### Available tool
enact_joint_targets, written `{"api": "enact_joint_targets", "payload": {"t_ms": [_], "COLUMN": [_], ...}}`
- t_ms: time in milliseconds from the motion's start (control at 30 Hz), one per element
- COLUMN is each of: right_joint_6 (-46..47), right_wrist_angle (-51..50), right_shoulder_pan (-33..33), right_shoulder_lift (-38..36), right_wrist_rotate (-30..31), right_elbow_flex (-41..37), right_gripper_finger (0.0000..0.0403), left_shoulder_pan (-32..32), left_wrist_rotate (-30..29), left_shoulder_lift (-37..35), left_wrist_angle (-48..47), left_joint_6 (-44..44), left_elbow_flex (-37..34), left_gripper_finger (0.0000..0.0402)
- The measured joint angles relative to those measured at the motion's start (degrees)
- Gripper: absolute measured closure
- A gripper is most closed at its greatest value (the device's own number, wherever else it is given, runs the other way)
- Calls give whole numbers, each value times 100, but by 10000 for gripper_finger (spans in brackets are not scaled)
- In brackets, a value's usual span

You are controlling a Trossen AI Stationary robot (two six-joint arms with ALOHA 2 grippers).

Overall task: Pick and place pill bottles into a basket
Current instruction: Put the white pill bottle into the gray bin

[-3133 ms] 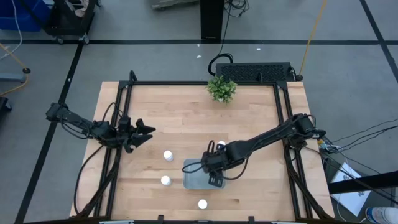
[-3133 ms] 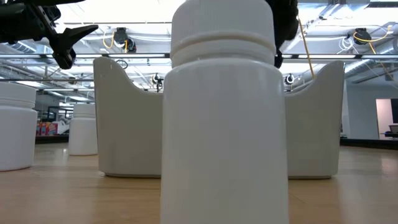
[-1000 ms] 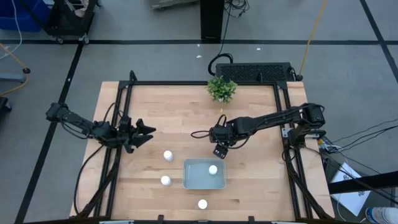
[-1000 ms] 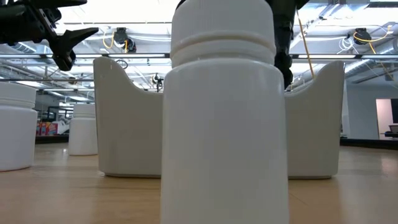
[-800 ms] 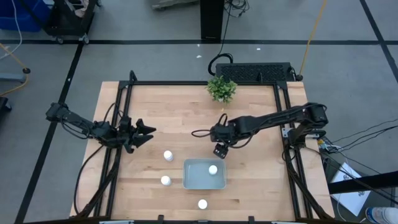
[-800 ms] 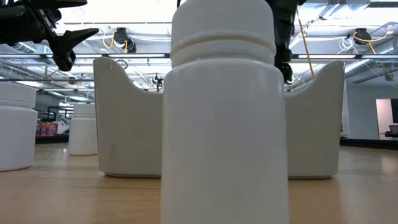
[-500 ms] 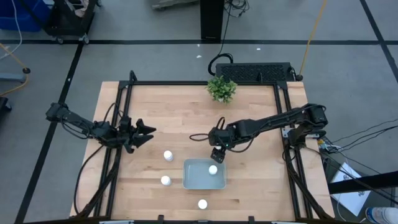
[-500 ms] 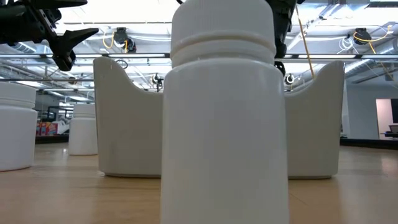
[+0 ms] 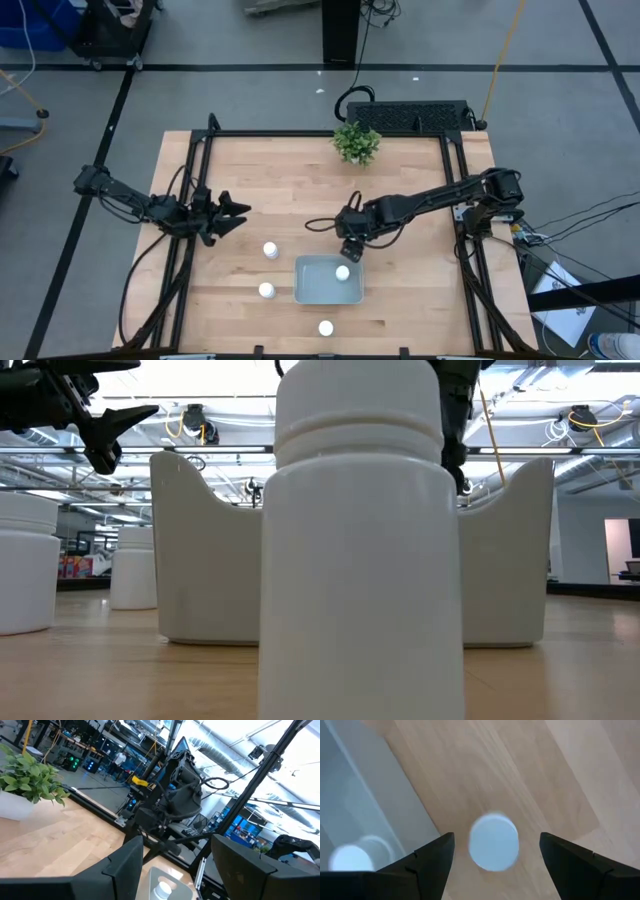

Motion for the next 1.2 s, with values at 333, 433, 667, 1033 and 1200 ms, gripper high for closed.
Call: {"api": "enact_joint_targets", "payload": {"t_ms": [333,433,667,1033,1200], "right_joint_6": [30,41,64,52,15], "right_wrist_angle": [17,16,84,518,667], "right_shoulder_pan": [0,0,0,-2,-2], "right_shoulder_lift": [83,84,84,82,50], "right_wrist_rotate": [3,2,2,-155,-163], "right_elbow_flex": [2,4,-137,-450,-448], "right_gripper_finger": [117,117,136,161,162], "left_shoulder_pan": [0,0,0,0,0], "left_wrist_rotate": [2,2,5,4,2], "left_shoulder_lift": [0,0,0,0,0], "left_wrist_angle": [-4,-2,-4,-2,-2], "left_joint_6": [-15,-19,-35,-11,-9], "left_elbow_flex": [0,0,0,0,0], "left_gripper_finger": [160,160,160,160,160]}}
